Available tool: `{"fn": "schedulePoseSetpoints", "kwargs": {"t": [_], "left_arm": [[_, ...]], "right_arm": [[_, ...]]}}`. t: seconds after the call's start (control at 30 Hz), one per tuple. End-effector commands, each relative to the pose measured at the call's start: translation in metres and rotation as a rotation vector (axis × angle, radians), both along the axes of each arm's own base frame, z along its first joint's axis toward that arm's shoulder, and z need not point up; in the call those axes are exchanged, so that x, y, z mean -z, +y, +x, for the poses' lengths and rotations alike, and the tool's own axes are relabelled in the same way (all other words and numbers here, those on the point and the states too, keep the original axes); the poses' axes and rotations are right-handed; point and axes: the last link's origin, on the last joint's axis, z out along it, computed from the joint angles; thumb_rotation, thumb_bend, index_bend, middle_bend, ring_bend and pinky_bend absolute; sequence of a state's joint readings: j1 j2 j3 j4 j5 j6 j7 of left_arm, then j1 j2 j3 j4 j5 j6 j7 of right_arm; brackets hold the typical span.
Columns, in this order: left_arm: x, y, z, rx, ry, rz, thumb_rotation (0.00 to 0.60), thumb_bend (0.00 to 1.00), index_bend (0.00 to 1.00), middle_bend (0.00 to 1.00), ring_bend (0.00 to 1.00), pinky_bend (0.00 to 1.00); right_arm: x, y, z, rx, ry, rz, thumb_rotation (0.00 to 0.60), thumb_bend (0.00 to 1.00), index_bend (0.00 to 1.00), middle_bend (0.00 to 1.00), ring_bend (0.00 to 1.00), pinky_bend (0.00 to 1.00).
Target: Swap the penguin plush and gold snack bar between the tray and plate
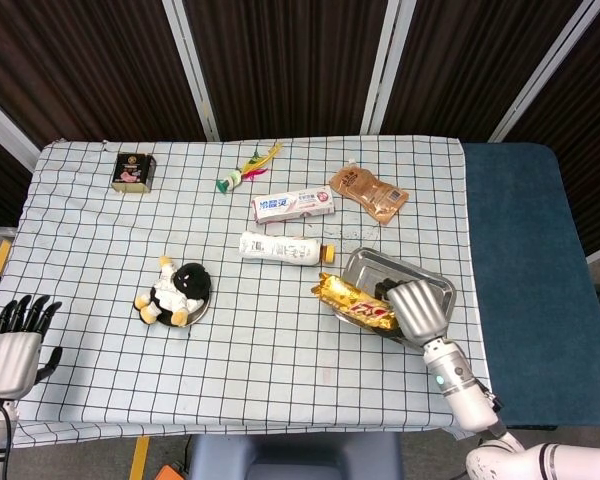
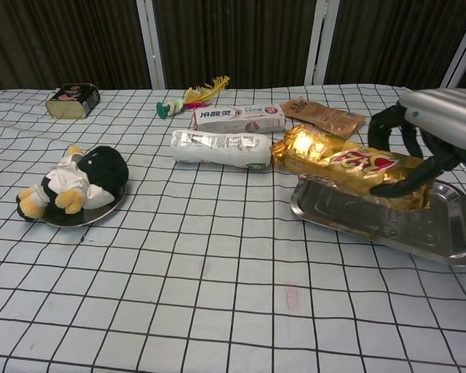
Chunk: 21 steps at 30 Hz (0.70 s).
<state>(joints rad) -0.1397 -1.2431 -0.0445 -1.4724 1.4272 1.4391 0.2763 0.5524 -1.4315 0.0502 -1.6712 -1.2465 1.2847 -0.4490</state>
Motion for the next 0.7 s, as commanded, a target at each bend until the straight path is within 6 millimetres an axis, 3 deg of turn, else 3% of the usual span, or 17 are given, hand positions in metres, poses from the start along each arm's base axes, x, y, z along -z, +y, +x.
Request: {"fn": "schedulePoseSetpoints", "kwargs": {"t": [0.03,0.13,0.27,0.43,0.6,0.7], "left_arm": [[0.001,0.000,0.000,-0.002,-0.004,-0.003,0.600,0.39,0.16,0.11,0.05,0.11],[0.002,0.000,0.001,-0.002,-0.009,-0.007,0.600,0.39,0.16,0.11,0.05,0.11],[0.002,0.000,0.000,-0.004,-0.008,-0.010,0.600,0.39,0.17,0.12,0.05,0.12],[0.003,0.000,0.000,-0.007,-0.005,-0.012,0.600,0.39,0.17,0.12,0.05,0.12],[0.003,0.000,0.000,-0.008,-0.005,-0.013,0.600,0.39,0.17,0.12,0.05,0.12],[0.003,0.000,0.000,-0.011,-0.004,-0.013,0.600,0.39,0.17,0.12,0.05,0.12]], "right_arm": [[-0.018,0.000,-0.037,0.059,0.019,-0.053,0.600,0.42,0.78,0.61,0.76,0.82],[-0.024,0.000,-0.053,0.085,0.038,-0.080,0.600,0.42,0.77,0.61,0.73,0.80],[-0.031,0.002,-0.070,0.114,0.062,-0.093,0.600,0.42,0.67,0.58,0.59,0.70],[-0.033,0.005,-0.076,0.128,0.062,-0.040,0.600,0.33,0.44,0.36,0.35,0.50],[-0.034,0.009,-0.077,0.122,0.064,0.005,0.600,0.20,0.20,0.13,0.07,0.23],[-0.038,0.012,-0.077,0.117,0.062,0.012,0.600,0.15,0.07,0.02,0.00,0.14]]}}
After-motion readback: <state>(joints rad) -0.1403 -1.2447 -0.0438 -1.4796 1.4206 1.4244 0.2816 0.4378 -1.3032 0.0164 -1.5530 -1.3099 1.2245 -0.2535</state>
